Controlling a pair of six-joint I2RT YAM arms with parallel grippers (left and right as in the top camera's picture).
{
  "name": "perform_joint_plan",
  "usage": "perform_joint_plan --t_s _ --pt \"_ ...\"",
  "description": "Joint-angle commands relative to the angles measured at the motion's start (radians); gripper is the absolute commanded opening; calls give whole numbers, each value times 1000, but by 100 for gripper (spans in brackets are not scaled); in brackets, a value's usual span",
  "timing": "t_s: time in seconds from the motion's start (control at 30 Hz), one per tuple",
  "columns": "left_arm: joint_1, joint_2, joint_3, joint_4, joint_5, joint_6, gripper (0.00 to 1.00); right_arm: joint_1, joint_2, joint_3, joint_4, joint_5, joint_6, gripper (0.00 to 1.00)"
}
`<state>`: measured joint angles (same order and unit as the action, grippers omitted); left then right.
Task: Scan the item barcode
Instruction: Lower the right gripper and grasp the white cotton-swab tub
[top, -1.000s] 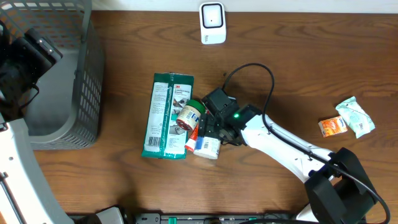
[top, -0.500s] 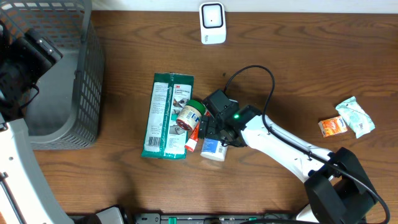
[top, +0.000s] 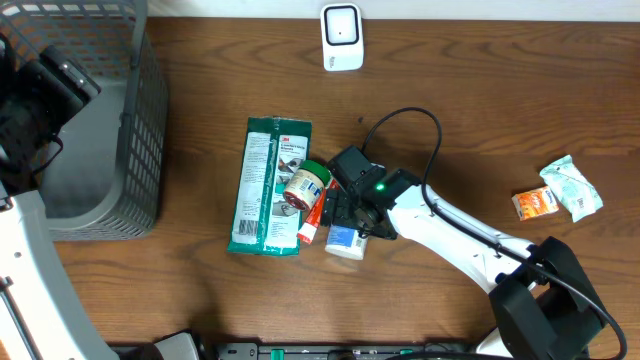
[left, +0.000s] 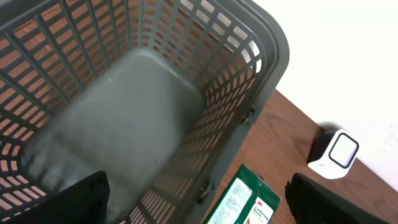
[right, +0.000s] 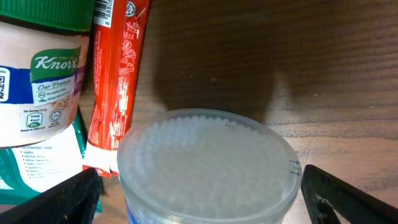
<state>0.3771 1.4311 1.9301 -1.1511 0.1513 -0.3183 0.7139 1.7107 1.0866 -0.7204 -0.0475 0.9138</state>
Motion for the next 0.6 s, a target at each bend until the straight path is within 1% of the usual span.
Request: perform_joint_plan --t_s 0.0,0.1,0.17,0.3,0.43,0.57 --pt "4 0 2 0 -2 -9 88 10 10 -27 4 13 17 99" --pt "4 0 2 0 -2 -9 88 10 10 -38 -11 21 6 98" --pt "4 0 2 0 -2 -9 88 6 3 -37 -38 46 -28 99" --pt "4 0 2 0 -2 -9 88 -10 -27 -22 -113 99 -37 99" --pt "4 0 2 0 -2 -9 88 -14 -69 -10 -141 98 -76 99" --pt "4 0 2 0 -2 -9 88 -13 -92 -10 -188 89 -75 99"
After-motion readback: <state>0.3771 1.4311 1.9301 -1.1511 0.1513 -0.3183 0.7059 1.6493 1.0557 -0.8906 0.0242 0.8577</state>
